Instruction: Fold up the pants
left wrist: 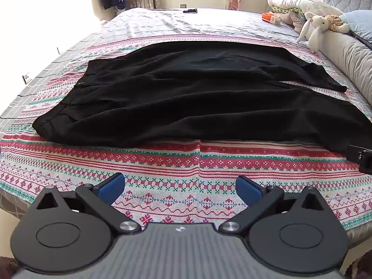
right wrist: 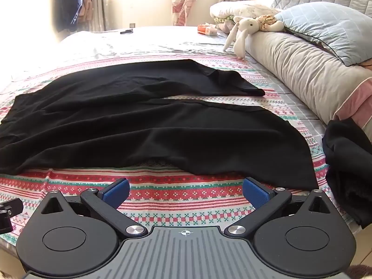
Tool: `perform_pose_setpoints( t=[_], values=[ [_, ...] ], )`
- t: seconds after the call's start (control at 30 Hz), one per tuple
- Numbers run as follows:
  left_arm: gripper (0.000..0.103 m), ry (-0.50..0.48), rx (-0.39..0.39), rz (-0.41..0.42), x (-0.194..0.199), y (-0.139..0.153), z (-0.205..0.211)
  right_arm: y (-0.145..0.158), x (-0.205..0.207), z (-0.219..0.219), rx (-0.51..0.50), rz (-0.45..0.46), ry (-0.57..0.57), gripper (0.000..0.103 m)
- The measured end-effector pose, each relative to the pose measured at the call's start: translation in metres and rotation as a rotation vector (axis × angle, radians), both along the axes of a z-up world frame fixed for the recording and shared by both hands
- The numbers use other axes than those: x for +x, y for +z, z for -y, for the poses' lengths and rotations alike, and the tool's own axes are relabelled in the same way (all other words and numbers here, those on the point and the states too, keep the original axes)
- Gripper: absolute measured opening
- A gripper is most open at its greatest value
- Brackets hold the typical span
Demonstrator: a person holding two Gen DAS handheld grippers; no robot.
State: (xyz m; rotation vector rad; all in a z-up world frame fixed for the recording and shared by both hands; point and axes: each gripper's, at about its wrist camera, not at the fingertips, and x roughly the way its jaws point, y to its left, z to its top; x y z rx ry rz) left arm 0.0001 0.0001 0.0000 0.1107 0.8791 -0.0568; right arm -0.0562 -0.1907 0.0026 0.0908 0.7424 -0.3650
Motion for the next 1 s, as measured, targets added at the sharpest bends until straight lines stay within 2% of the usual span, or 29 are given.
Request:
perform_pose_setpoints(
  t=[1.0],
  values=[
    [0.103,0.009,0.007,0.004,0.0036,0.0028,-0.0087,-0.0087,0.0026,-0.0007,0.013,-0.013,0.026,0.103]
  ],
)
